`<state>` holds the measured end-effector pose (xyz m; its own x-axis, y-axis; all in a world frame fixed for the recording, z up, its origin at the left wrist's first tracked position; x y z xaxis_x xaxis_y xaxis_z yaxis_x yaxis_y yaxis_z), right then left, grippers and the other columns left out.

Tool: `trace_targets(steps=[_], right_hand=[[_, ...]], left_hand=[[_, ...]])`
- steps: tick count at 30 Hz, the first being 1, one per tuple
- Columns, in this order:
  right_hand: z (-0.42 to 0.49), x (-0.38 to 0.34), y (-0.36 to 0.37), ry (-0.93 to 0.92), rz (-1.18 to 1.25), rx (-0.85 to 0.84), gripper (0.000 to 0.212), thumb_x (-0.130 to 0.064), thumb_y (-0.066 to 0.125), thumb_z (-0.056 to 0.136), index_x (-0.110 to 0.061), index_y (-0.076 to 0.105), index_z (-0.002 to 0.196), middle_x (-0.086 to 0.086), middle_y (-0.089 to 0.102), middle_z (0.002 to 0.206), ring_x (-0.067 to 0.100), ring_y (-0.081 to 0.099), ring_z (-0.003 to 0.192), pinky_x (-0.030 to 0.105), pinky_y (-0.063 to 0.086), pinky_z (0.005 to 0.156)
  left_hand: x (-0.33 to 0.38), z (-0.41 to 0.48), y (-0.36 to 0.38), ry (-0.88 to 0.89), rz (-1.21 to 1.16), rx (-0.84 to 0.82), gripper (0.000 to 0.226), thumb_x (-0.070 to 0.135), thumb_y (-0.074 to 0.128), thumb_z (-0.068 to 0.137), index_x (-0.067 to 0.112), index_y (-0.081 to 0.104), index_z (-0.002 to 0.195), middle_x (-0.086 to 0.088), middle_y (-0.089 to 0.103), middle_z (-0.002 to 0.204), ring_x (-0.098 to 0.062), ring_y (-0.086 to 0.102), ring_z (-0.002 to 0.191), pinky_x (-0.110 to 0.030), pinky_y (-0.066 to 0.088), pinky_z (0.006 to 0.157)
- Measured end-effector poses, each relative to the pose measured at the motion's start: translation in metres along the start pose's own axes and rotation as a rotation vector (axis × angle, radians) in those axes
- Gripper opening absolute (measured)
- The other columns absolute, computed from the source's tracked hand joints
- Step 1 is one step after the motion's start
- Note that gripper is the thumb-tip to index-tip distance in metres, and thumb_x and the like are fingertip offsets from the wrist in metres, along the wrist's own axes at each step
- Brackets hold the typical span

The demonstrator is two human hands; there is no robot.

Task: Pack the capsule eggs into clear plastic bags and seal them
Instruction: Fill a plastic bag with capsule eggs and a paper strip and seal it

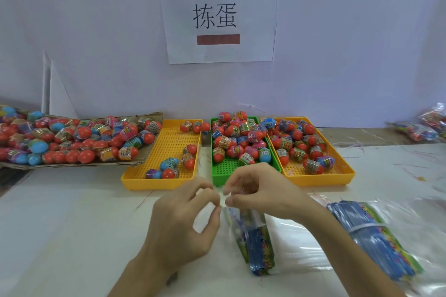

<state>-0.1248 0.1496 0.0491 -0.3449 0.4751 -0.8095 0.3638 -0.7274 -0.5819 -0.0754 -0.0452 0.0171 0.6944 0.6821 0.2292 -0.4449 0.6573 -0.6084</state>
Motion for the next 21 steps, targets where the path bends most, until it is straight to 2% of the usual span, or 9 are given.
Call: trace_targets(steps=[3, 6, 9, 12, 15, 17, 19, 21], right_hand=[[0.000, 0.000, -0.002, -0.004, 0.025, 0.058, 0.009, -0.024, 0.074, 0.090, -0.027, 0.073, 0.082, -0.009, 0.073, 0.075, 0.008, 0.069, 0.067, 0.020, 0.056, 0.065], [0.000, 0.002, 0.001, 0.010, -0.007, 0.071, 0.007, -0.026, 0.074, 0.090, -0.026, 0.074, 0.083, -0.009, 0.073, 0.074, 0.009, 0.070, 0.067, 0.021, 0.057, 0.066], [0.001, 0.003, 0.004, 0.009, -0.083, 0.078, 0.007, -0.027, 0.074, 0.089, -0.028, 0.074, 0.081, -0.010, 0.072, 0.074, 0.006, 0.068, 0.070, 0.023, 0.058, 0.067], [0.003, 0.005, 0.007, 0.017, -0.135, 0.094, 0.004, -0.027, 0.075, 0.087, -0.027, 0.076, 0.083, -0.009, 0.072, 0.077, 0.007, 0.066, 0.073, 0.029, 0.059, 0.069], [0.002, 0.006, 0.007, 0.017, -0.126, 0.098, 0.005, -0.030, 0.076, 0.087, -0.026, 0.077, 0.086, -0.007, 0.073, 0.078, 0.009, 0.068, 0.075, 0.032, 0.060, 0.072], [0.002, 0.005, 0.007, 0.010, -0.092, 0.093, 0.006, -0.031, 0.075, 0.088, -0.025, 0.076, 0.087, -0.007, 0.074, 0.077, 0.009, 0.069, 0.074, 0.032, 0.060, 0.073], [0.002, 0.003, 0.006, -0.003, -0.065, 0.100, 0.010, -0.033, 0.071, 0.091, -0.026, 0.075, 0.086, -0.009, 0.073, 0.075, 0.008, 0.068, 0.072, 0.028, 0.059, 0.071], [0.002, 0.003, 0.004, -0.012, -0.042, 0.157, 0.011, -0.035, 0.068, 0.093, -0.030, 0.073, 0.085, -0.012, 0.071, 0.076, 0.005, 0.065, 0.071, 0.023, 0.055, 0.067]], left_hand=[[-0.005, 0.001, -0.003, -0.048, 0.026, 0.011, 0.013, 0.032, 0.067, 0.082, 0.019, 0.067, 0.082, 0.007, 0.055, 0.103, -0.008, 0.050, 0.072, -0.022, 0.047, 0.054], [0.000, -0.002, 0.002, 0.002, -0.017, -0.055, 0.011, 0.030, 0.070, 0.083, 0.023, 0.063, 0.088, 0.007, 0.054, 0.112, -0.005, 0.044, 0.070, -0.020, 0.045, 0.056], [0.006, -0.005, 0.005, 0.033, -0.083, -0.124, 0.012, 0.023, 0.071, 0.082, 0.025, 0.061, 0.090, 0.009, 0.062, 0.118, -0.008, 0.052, 0.067, -0.022, 0.048, 0.057], [0.010, -0.006, 0.007, 0.056, -0.137, -0.185, 0.007, 0.017, 0.069, 0.080, 0.020, 0.066, 0.086, 0.008, 0.070, 0.102, -0.011, 0.065, 0.079, -0.025, 0.054, 0.064], [0.011, -0.005, 0.006, 0.045, -0.107, -0.245, 0.005, 0.023, 0.064, 0.080, 0.021, 0.067, 0.083, 0.010, 0.068, 0.081, -0.008, 0.060, 0.068, -0.026, 0.053, 0.057], [0.010, -0.003, 0.004, 0.015, -0.093, -0.267, 0.007, 0.026, 0.062, 0.081, 0.023, 0.066, 0.086, 0.013, 0.066, 0.079, -0.004, 0.056, 0.068, -0.014, 0.047, 0.060], [0.008, -0.002, 0.003, -0.021, -0.090, -0.281, 0.012, 0.028, 0.061, 0.083, 0.024, 0.067, 0.092, 0.015, 0.063, 0.082, 0.000, 0.052, 0.072, -0.002, 0.034, 0.068], [0.005, -0.002, 0.003, -0.035, -0.077, -0.292, 0.016, 0.031, 0.059, 0.085, 0.026, 0.070, 0.097, 0.014, 0.060, 0.085, 0.002, 0.049, 0.074, -0.003, 0.033, 0.068]])
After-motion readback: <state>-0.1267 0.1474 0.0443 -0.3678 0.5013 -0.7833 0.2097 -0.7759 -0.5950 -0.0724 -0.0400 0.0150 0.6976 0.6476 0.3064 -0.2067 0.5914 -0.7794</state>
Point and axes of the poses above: each hand's wrist, its own z-axis towards the middle knuckle, its own y-axis out of the palm, x = y × z, the point moved 1 cm from there along z, towards the middle knuckle
